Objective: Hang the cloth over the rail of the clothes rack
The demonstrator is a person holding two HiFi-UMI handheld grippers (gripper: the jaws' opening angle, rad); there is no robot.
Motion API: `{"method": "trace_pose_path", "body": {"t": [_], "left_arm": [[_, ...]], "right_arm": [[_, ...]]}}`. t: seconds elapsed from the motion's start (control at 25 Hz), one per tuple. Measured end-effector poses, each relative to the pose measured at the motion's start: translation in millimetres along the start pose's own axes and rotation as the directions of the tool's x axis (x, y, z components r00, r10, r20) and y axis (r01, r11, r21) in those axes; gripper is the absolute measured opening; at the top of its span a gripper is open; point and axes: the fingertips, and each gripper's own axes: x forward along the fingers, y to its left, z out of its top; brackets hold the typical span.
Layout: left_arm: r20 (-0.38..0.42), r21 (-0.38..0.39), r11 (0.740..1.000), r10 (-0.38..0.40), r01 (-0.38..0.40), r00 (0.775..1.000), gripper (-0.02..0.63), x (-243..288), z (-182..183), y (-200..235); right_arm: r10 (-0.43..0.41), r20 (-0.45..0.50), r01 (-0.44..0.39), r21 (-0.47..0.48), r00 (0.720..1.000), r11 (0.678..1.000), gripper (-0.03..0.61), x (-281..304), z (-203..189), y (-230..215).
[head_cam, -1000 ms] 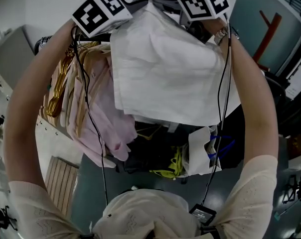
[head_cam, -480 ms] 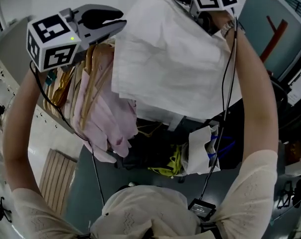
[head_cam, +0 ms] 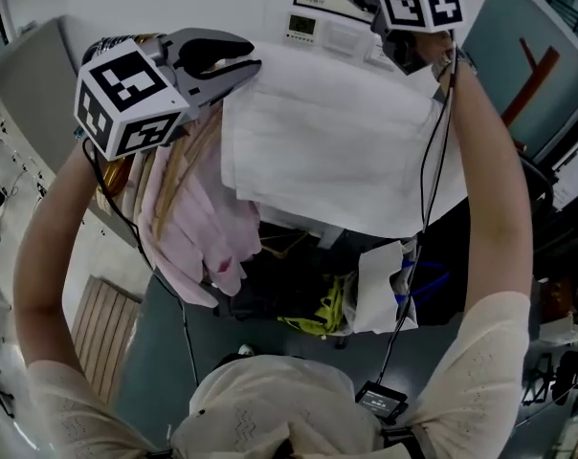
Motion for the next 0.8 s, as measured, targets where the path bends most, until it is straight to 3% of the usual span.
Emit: {"method": "trace_pose_path", "body": {"t": [0.16,0.28,0.4,0.6,0.68,0.8], "left_arm": [[0.032,-0.017,1.000,0.020,-0.019,0.999,0.078,5,4,0],[0.033,-0.089,0.985,0.150,-0.147,0.988,0.078,-1,5,14],[0.025,-0.150,0.939,0.318,-0.310,0.948,0.078,-15,9,25],[0.096,-0.156,0.879,0.468,-0.451,0.878,0.078,-38,18,14],[0.144,-0.187,0.864,0.495,-0.468,0.857,0.077,-42,13,1],[0.172,-0.261,0.835,0.533,-0.484,0.828,0.077,-42,-3,-22]], "right_arm": [[-0.019,0.097,0.018,0.015,0.995,1.000,0.026,-26,27,0],[-0.049,0.212,0.041,0.041,0.976,0.998,0.026,-67,59,13],[-0.147,0.276,0.122,0.106,0.950,0.987,0.026,-120,73,22],[-0.281,0.279,0.242,0.165,0.918,0.956,0.026,-198,46,51],[-0.384,0.305,0.344,0.180,0.871,0.922,0.026,-235,20,66],[-0.548,0.362,0.529,0.161,0.754,0.834,0.025,-290,-24,93]]}}
